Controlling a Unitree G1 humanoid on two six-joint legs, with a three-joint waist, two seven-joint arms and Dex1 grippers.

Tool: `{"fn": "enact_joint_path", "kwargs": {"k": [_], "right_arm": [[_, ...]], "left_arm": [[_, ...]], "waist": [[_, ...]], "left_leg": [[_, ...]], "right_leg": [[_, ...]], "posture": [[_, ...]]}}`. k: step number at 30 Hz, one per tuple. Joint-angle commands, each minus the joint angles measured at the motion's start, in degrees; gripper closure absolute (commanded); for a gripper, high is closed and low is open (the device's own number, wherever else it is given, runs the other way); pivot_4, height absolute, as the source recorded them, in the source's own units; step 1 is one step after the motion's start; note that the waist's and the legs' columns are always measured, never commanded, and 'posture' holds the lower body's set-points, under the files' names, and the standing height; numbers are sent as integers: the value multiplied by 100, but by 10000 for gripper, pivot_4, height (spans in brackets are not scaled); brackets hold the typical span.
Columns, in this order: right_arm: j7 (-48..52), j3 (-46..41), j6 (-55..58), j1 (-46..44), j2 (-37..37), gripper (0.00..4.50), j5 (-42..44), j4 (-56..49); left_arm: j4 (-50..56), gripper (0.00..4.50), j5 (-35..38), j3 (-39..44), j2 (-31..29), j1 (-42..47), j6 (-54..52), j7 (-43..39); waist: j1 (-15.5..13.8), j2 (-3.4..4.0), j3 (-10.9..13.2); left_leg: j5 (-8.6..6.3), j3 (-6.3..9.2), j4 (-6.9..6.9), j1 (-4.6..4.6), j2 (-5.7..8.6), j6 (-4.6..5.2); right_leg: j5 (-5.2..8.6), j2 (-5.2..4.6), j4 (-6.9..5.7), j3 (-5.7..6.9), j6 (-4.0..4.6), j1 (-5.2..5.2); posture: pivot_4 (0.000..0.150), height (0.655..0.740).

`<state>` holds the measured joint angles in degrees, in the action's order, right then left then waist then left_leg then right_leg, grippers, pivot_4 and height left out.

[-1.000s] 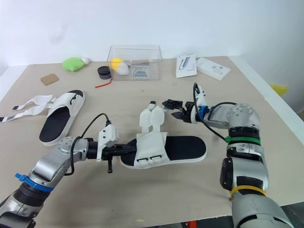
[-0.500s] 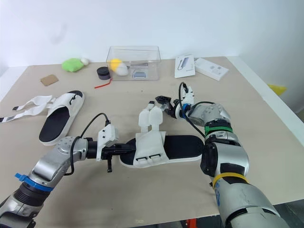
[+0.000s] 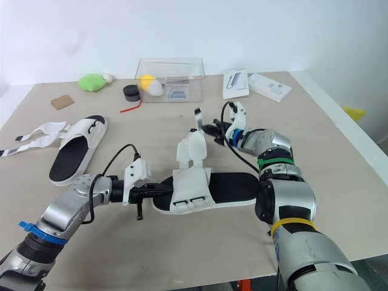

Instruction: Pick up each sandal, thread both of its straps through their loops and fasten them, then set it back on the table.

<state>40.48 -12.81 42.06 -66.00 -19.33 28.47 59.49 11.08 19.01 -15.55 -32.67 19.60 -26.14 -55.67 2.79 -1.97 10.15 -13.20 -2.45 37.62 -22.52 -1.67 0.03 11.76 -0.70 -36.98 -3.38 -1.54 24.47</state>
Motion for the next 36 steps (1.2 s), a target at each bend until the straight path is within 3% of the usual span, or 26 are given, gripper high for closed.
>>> {"fn": "enact_joint_path", "kwargs": {"k": [1,6,8,11,15,19,25,26,27,31,34,36], "right_arm": [[1170,409,-559,371,-58,44339,-24,-1666],[2165,847,-1753,1467,-131,44339,-70,-4045],[2437,1153,-2334,1793,-202,44339,-340,-4530],[3402,1844,-5212,2686,-421,44339,-1174,-5234],[4109,2112,-7274,2981,-552,44339,-1281,-5043],[4910,2667,-10229,2904,-803,44339,-987,-4567],[4701,3413,-11458,2748,-1261,44339,-720,-4511],[4612,3487,-11456,2752,-1343,38352,-721,-4531],[4509,3516,-11338,2802,-1445,36384,-732,-4617],[3983,3411,-10075,3214,-1858,17136,-389,-5246],[3343,3116,-8336,3893,-2519,2684,-93,-6250],[2945,3029,-6858,4312,-3044,458,338,-6970]], "left_arm": [[-152,45000,-132,34,-71,-34,-41,12],[-168,45000,-126,67,-112,-48,-45,-17],[-173,45000,-124,83,-127,-61,-43,-38],[-187,45000,-124,79,-145,-45,-63,-98],[-206,45000,-130,88,-147,-40,-56,-120],[-161,45000,-124,69,-145,-85,-70,-122],[-95,45000,-116,69,-189,-147,-84,-150],[-95,45000,-116,71,-191,-147,-85,-153],[-79,45000,-112,73,-196,-153,-94,-154],[-26,45000,-103,77,-218,-182,-120,-151],[78,45000,-55,92,-250,-278,-191,-129],[124,45000,-33,105,-268,-337,-211,-119]], "waist": [[-3,0,0],[-7,0,0],[-7,0,0],[-9,-2,-2],[-4,0,0],[-3,-3,1],[-8,-3,1],[-9,-3,1],[-9,-3,1],[-18,-4,1],[-32,-4,1],[-41,-3,1]], "left_leg": [[0,1,0,0,-1,0],[-1,10,-4,-1,-5,-1],[-1,10,-6,-1,-5,-1],[0,8,-6,4,-3,-1],[-2,6,-7,9,-5,-4],[1,-1,-5,26,-5,-6],[1,-4,-10,36,-13,-6],[1,-4,-12,36,-14,-6],[1,-4,-12,36,-16,-6],[1,-2,-14,35,-15,-6],[1,4,-18,33,-15,-6],[0,9,-21,32,-13,-6]], "right_leg": [[0,0,1,1,-1,0],[4,0,0,12,3,-1],[4,0,0,13,3,0],[6,0,0,14,5,-2],[13,2,0,17,8,-6],[5,0,-1,5,5,-17],[20,-2,-5,0,31,-19],[21,-4,-6,0,33,-19],[26,-7,-6,0,40,-19],[34,-15,-8,1,48,-18],[38,-18,-12,2,53,-17],[46,-24,-14,3,50,-17]], "posture": [[1500,7400],[1500,7400],[1500,7400],[1500,7400],[1500,7400],[1500,7400],[1500,7400],[1500,7400],[1500,7400],[1500,7400],[1500,7400],[1500,7400]]}}
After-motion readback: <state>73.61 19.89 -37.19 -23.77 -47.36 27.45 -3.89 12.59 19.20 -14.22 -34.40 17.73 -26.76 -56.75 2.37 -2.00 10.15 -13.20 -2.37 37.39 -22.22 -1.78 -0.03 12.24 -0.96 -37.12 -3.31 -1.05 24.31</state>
